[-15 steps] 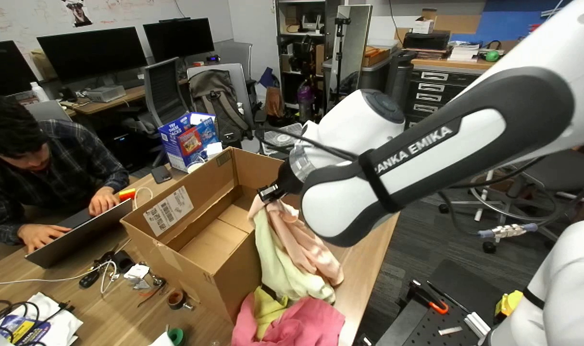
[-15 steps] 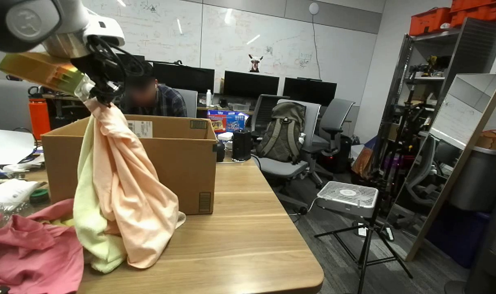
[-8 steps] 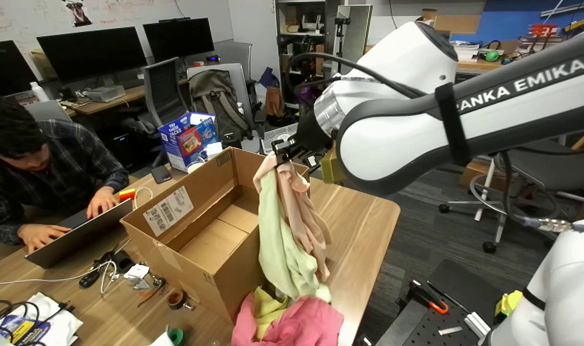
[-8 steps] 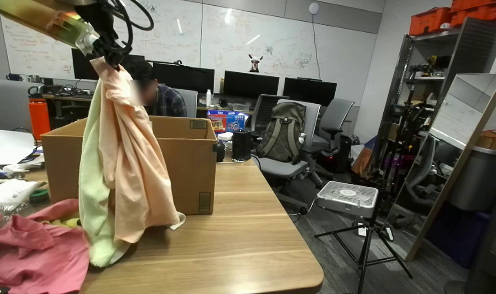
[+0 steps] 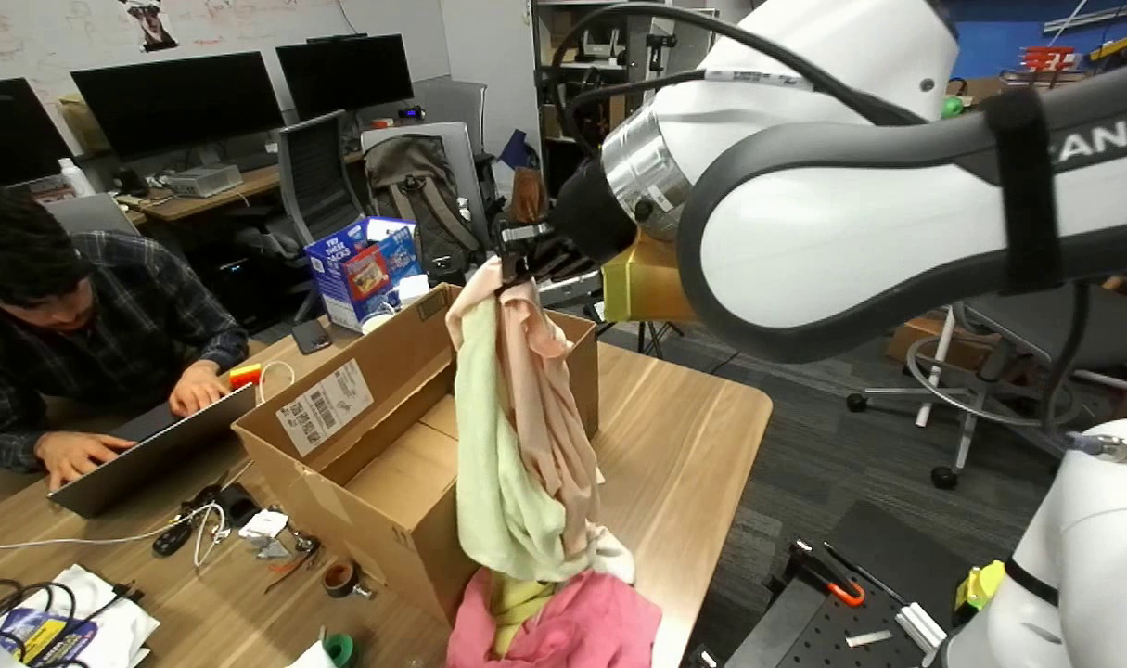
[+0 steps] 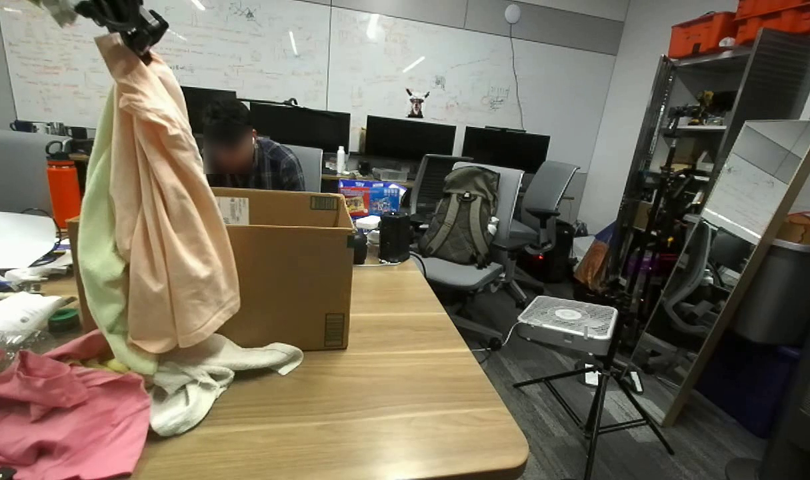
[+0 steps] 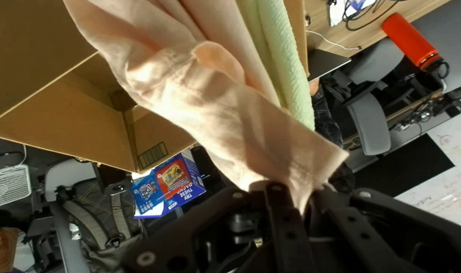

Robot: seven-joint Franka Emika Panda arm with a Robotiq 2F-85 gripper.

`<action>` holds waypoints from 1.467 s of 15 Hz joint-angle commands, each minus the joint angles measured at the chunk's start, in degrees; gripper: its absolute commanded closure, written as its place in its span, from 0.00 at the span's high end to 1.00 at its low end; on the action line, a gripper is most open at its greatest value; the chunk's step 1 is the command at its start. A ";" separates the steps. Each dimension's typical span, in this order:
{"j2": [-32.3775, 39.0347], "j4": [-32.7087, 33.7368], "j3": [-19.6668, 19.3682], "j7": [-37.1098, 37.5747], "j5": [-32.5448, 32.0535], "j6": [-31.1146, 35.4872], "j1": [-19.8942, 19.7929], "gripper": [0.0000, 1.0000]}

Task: Pick the clothes on the table and put them in the box

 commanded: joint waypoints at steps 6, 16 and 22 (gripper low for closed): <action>-2.07 7.45 8.00 12.96 -0.14 -1.68 -1.39 0.02; 0.45 15.95 18.59 26.89 -1.73 -1.71 -9.54 0.02; 2.43 22.96 23.66 37.05 -5.41 -3.10 -15.77 0.02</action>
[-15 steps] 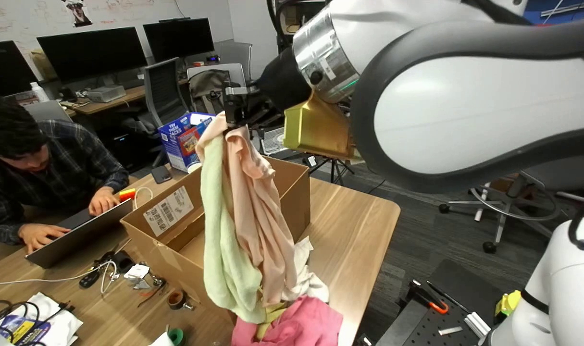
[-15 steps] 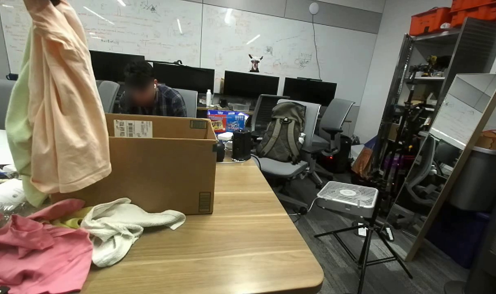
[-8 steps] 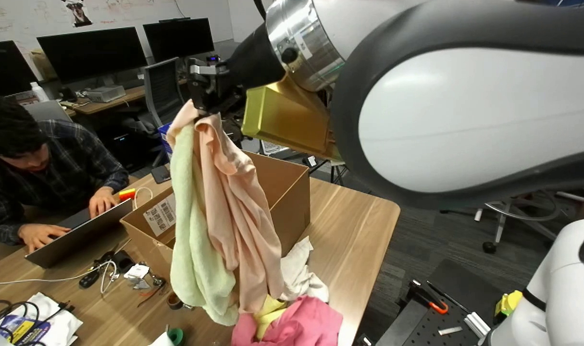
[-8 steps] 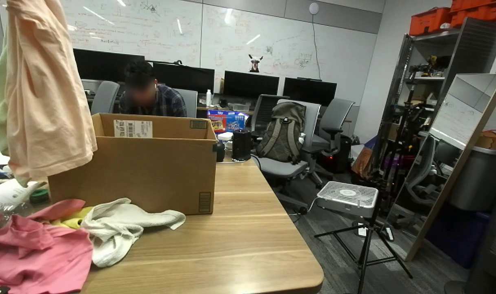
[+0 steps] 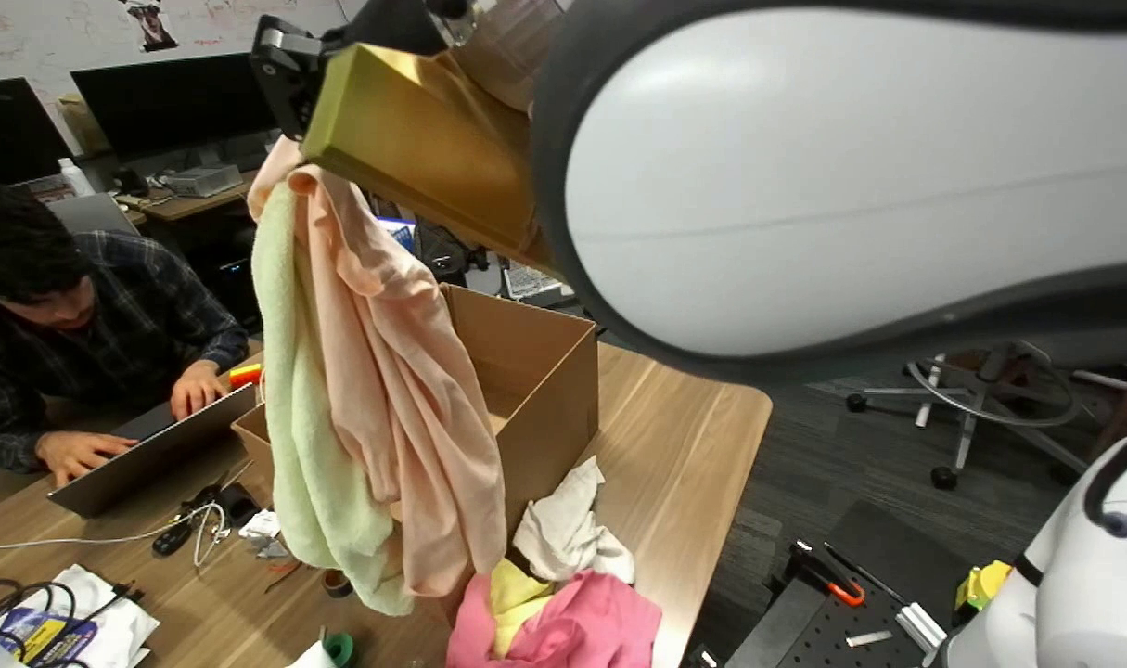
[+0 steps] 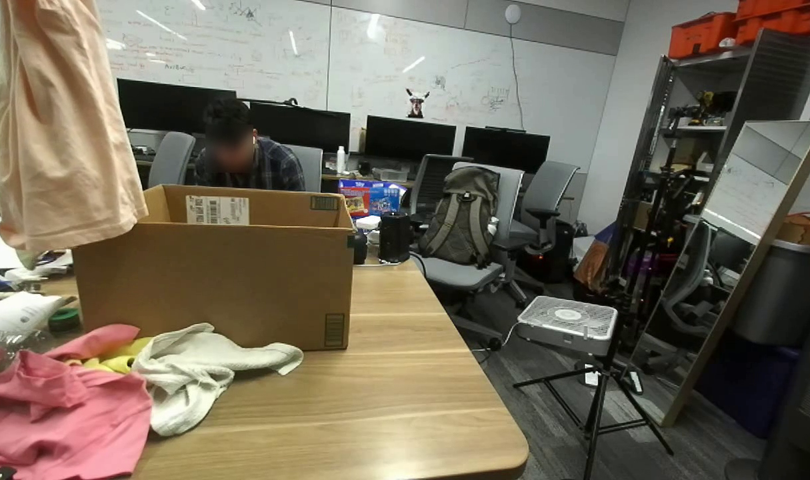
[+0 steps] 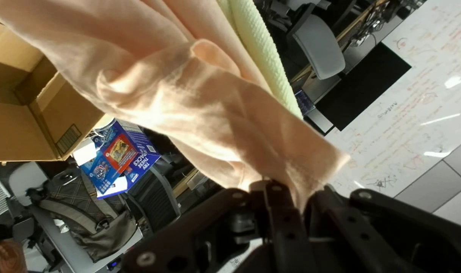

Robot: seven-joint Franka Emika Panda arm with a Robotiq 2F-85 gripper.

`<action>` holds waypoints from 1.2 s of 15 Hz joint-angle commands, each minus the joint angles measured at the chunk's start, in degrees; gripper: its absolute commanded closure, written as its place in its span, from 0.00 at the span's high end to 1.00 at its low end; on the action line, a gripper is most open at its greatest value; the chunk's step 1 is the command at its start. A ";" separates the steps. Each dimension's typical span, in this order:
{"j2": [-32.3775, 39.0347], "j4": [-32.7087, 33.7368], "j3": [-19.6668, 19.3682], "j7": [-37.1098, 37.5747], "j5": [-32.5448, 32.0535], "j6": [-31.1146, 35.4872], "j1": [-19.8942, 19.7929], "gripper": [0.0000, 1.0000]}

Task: Pick the clothes on the table and put them in the box

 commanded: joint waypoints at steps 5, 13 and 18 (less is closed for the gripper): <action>3.62 10.58 5.27 13.32 -6.44 -2.51 -8.52 0.02; 4.95 14.57 9.38 25.01 -13.06 -1.69 -16.51 0.02; 4.62 16.20 10.30 30.94 -15.18 -1.57 -19.42 0.02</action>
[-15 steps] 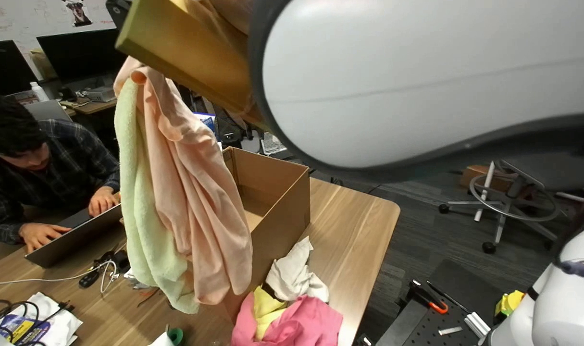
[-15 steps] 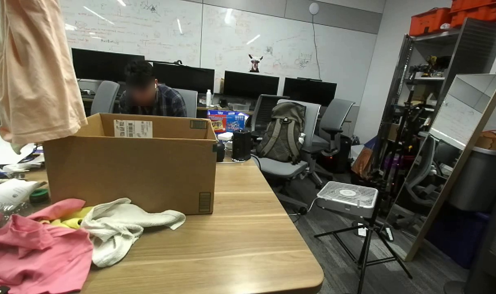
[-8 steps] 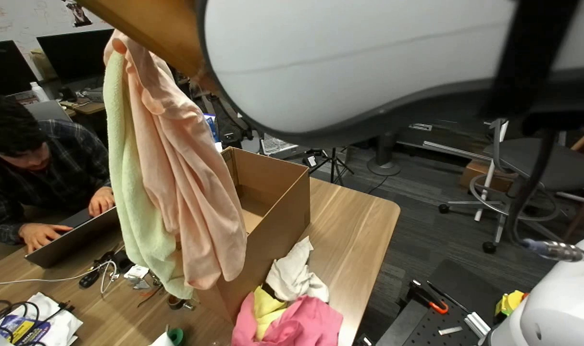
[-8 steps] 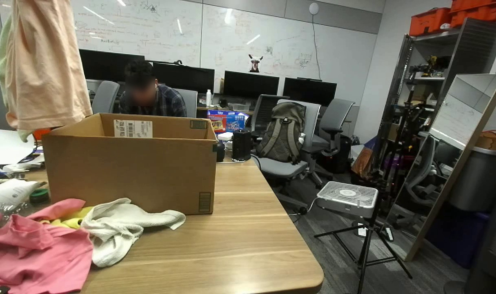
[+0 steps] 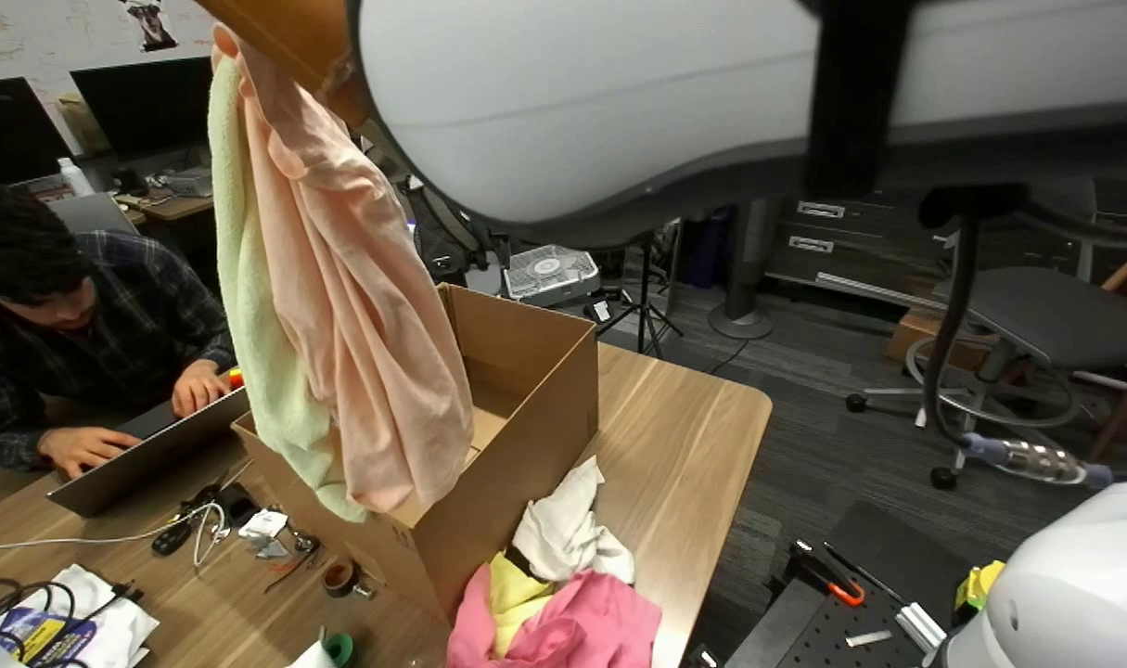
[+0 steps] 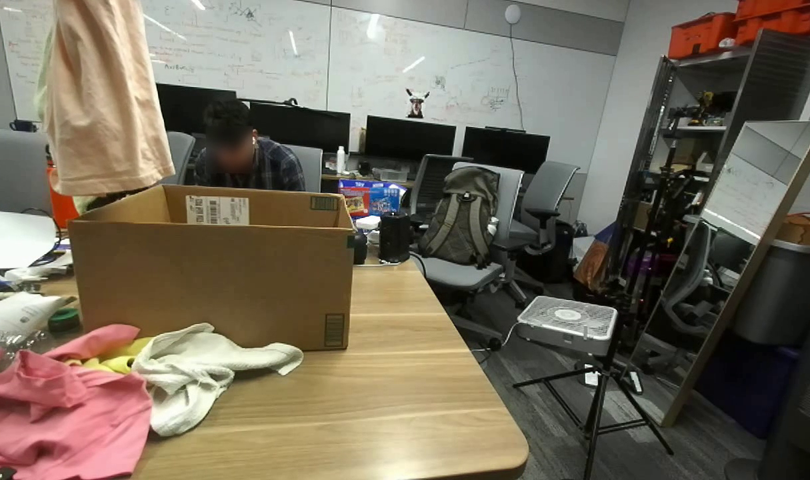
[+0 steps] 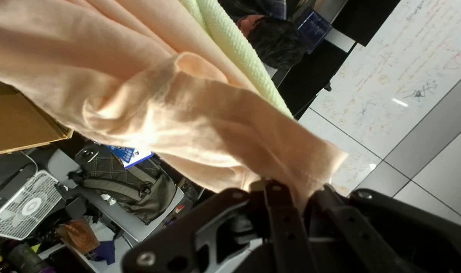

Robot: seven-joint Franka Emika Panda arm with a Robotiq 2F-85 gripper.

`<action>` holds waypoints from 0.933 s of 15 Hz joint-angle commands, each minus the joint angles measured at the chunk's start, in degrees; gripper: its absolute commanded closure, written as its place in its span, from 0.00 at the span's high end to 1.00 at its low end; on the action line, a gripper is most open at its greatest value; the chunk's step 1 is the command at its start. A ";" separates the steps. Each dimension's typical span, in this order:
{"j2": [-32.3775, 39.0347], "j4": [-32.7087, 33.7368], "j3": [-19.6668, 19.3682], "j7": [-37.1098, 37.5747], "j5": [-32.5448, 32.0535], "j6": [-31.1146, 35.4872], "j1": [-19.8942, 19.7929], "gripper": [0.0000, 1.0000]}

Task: Pick the clothes on the table and put them in the box

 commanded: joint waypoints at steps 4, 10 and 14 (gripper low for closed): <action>0.59 4.20 0.87 8.25 -2.83 0.59 -3.56 0.02; 1.31 5.41 0.81 13.09 -3.06 2.10 -4.23 0.02; 1.41 5.61 1.31 15.65 -4.21 3.11 -5.22 0.02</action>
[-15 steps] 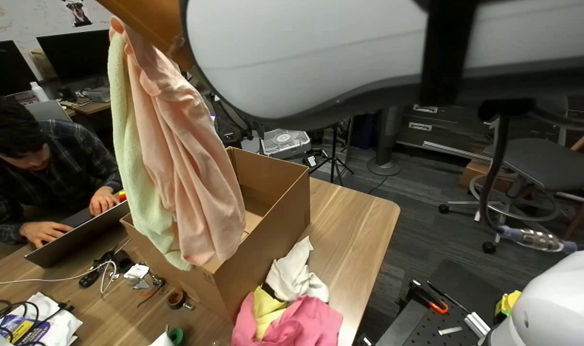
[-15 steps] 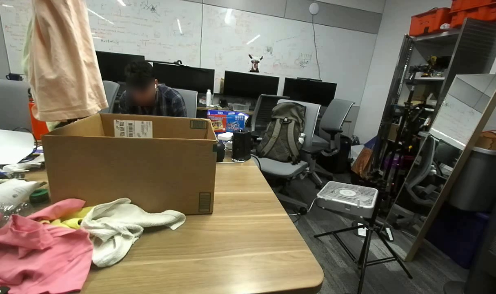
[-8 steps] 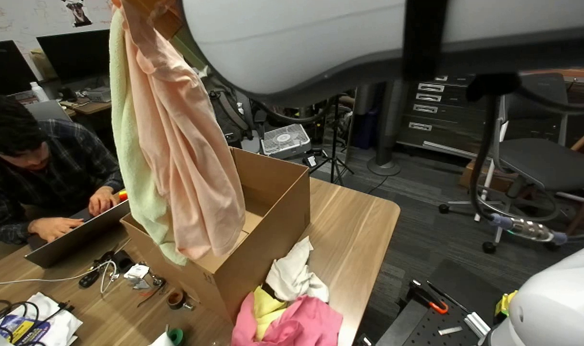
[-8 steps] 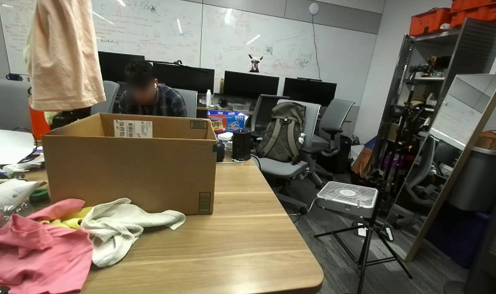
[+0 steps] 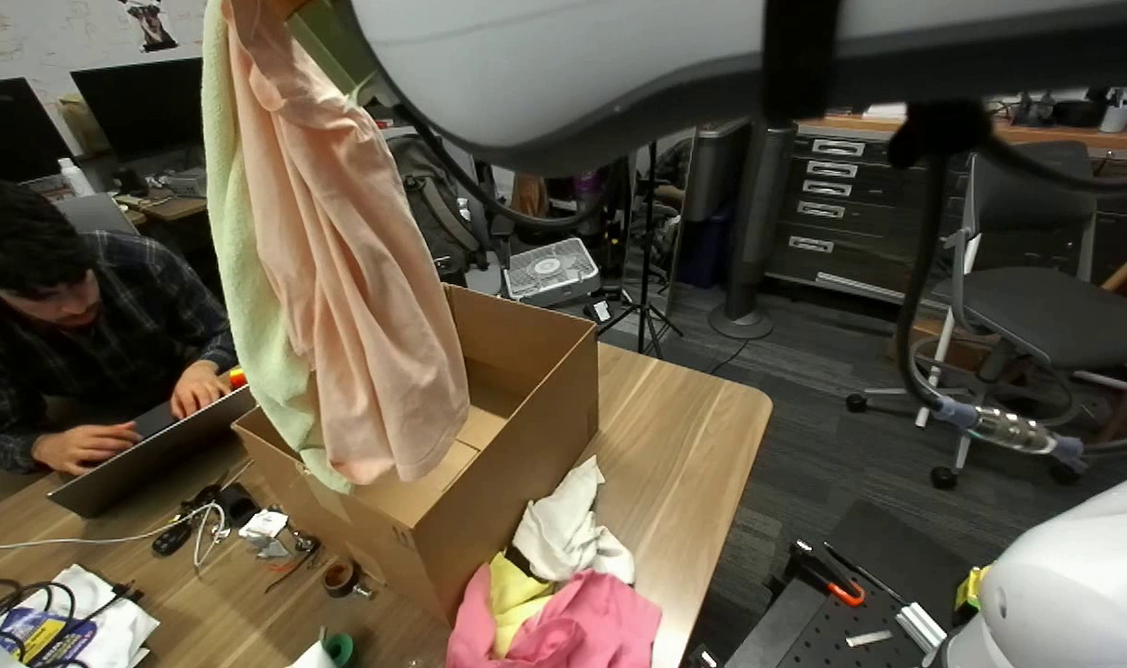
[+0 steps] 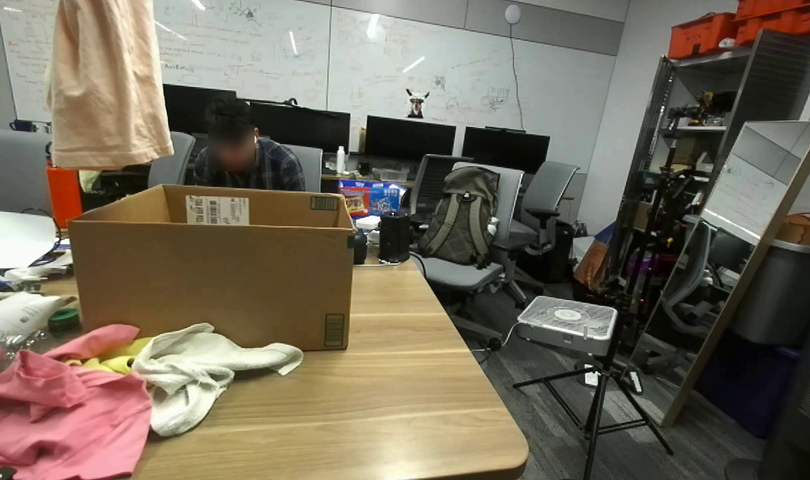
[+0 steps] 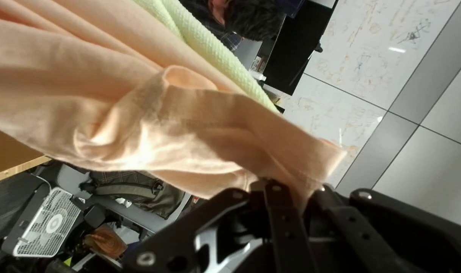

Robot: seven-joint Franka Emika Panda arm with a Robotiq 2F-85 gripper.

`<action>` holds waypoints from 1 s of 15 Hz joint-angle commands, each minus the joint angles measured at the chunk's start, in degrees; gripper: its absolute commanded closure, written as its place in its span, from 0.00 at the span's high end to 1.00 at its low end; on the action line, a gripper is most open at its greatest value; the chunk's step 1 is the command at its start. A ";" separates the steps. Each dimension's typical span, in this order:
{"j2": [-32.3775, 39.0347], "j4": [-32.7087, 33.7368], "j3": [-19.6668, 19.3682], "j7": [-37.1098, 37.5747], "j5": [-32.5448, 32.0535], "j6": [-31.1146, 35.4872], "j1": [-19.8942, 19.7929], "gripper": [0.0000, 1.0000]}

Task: Pick the clothes on the table and put them in the box

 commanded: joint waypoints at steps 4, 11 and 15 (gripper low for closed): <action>0.46 2.27 3.27 6.91 -3.82 4.14 -5.71 0.02; -0.04 4.62 9.79 13.90 -5.13 5.36 -15.47 0.02; -0.05 6.68 12.18 16.47 -4.85 5.06 -20.04 0.02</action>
